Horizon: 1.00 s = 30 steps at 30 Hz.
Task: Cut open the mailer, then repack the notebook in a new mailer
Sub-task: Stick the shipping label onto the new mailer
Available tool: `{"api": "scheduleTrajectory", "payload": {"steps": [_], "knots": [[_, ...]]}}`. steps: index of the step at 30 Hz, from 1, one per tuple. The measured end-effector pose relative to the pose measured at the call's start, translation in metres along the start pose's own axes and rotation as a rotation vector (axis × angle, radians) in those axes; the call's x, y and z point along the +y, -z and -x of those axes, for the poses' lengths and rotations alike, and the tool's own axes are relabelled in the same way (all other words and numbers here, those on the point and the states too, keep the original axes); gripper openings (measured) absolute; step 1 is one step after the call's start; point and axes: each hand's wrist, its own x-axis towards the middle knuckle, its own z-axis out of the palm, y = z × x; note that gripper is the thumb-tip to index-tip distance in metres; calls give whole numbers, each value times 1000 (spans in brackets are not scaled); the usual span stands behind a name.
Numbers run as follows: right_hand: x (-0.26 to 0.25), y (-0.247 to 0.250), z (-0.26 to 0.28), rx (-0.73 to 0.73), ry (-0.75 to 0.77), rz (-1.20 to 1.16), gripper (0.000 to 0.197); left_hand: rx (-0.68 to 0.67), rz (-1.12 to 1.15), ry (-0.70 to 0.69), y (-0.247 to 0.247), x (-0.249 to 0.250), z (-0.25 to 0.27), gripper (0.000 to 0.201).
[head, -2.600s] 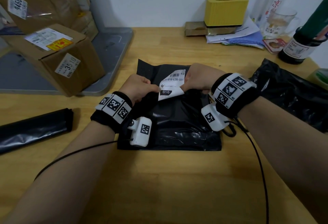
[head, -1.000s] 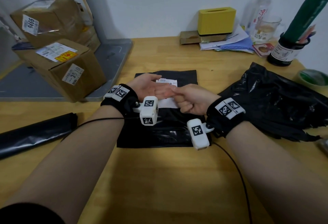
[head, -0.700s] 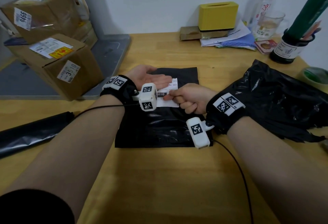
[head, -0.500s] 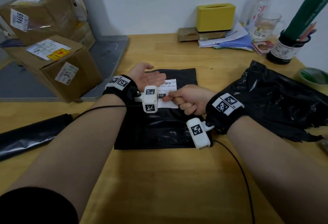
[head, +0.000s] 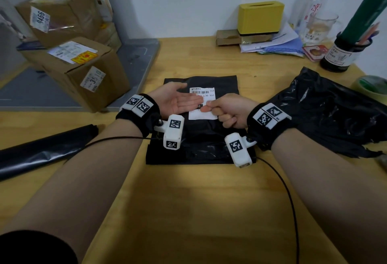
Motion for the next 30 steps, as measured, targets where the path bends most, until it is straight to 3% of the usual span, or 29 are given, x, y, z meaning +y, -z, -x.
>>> {"api": "scheduleTrajectory", "payload": {"steps": [8,16,30], "knots": [[2,16,16,30,9,-119,44,9,-83,37,-5,-13,20,44],[13,22,21,66,-15,-187,45,-7,-229,119,-13,-21,34,41],[11,26,18,43,-50,-116,42,-36,-266,160,-52,-13,15,46]]}}
